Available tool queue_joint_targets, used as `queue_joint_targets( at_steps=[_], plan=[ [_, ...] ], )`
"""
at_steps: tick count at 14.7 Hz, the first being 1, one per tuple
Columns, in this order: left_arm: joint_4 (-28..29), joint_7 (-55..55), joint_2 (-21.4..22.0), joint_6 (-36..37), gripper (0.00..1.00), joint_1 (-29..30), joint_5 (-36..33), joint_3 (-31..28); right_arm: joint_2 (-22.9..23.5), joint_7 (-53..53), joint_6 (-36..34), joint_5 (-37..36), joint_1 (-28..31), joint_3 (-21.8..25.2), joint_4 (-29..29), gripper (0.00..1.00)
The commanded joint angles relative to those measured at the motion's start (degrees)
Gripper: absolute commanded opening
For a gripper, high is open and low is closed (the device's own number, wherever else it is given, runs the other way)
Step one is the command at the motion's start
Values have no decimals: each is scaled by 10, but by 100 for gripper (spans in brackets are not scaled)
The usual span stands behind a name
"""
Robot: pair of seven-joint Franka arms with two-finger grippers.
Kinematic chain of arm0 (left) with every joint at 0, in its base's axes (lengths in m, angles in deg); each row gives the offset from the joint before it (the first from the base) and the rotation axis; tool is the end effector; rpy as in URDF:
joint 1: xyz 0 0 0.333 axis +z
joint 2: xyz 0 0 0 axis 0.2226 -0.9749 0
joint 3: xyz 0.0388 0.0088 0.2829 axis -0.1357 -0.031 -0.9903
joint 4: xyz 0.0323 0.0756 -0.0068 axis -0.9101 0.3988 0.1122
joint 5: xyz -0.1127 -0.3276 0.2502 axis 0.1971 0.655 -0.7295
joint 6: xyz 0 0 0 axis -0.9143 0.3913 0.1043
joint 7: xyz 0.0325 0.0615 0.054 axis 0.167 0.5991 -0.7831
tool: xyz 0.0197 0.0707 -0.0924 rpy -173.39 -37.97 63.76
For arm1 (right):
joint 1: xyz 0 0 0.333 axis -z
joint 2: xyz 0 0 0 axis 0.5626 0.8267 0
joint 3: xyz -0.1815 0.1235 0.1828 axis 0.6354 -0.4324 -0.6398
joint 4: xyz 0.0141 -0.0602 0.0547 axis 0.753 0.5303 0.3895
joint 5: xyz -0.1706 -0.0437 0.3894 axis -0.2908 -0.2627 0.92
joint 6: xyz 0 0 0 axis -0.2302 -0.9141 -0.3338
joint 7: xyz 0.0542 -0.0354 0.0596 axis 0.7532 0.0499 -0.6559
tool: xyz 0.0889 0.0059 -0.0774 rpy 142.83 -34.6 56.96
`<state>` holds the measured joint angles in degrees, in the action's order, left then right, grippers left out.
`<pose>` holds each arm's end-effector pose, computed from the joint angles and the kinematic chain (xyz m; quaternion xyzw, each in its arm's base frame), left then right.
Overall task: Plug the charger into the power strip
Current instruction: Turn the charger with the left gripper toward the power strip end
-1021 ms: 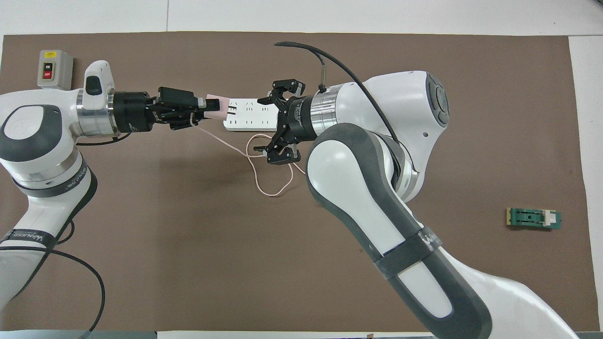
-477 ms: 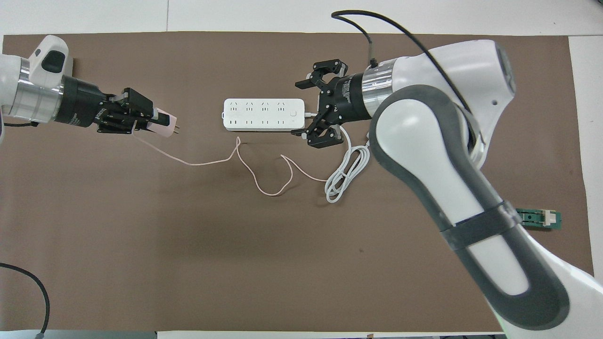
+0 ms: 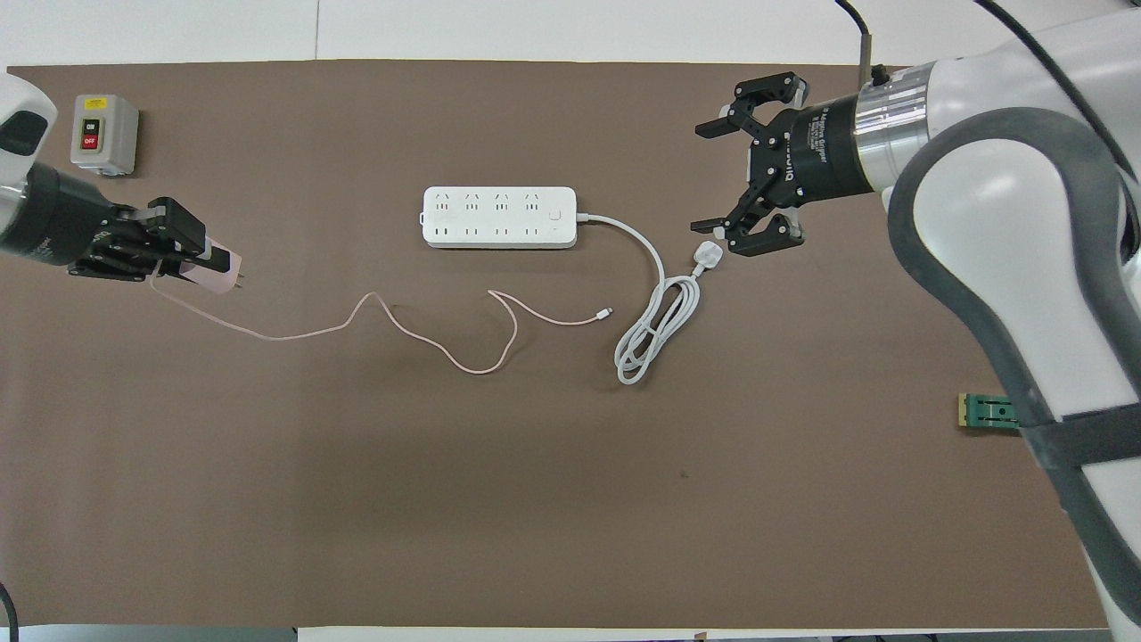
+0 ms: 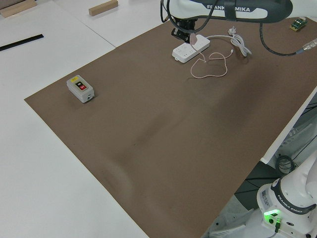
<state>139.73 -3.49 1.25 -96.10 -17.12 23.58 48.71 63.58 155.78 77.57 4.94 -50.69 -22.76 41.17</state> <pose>0.6161 -0.0390 0.5034 0.9769 0.0651 -0.0716 0.1903 0.6634 0.1641 0.4911 -0.6510 0.6778 0.2092 0.2703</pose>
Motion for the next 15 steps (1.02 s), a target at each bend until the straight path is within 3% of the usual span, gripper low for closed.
queue_joint_targets(
  at_steps=[1, 7, 11, 13, 15],
  plan=[
    [-1, -22, 20, -2, 0, -10, -84, 7, -21, -87, -51, -42, 39, -6, 6, 100],
    [-1, -97, 19, -26, 0, -45, -112, 9, -39, -312, -133, -160, 86, -6, 8, 100],
    [1, -273, 17, -73, 0, -70, -114, 8, -46, -532, -166, -243, 120, -6, 8, 100],
    [2, -418, 17, -96, 0, -74, -121, 8, -51, -631, -172, -278, 138, -6, 9, 100],
    [12, -482, 15, -103, 0, -107, -171, 9, -54, -722, -175, -316, 154, -6, 9, 100]
  ],
)
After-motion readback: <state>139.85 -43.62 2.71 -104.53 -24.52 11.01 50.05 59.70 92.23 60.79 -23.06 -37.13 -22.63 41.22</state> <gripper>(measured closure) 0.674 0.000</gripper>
